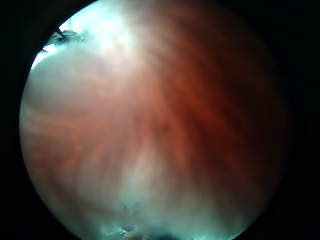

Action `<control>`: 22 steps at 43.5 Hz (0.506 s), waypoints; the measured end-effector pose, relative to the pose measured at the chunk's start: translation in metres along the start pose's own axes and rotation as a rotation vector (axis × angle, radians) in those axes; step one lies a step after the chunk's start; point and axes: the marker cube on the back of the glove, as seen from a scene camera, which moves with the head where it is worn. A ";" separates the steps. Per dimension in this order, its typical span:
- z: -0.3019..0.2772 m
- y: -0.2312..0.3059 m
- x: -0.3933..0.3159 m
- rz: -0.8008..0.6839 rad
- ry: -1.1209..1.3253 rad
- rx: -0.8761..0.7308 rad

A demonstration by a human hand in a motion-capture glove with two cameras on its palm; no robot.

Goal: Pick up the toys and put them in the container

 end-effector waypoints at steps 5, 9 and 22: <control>0.005 0.003 -0.014 -0.142 0.135 -0.021; 0.000 0.008 -0.006 -0.164 0.108 0.030; -0.015 0.036 0.089 -0.125 0.085 0.054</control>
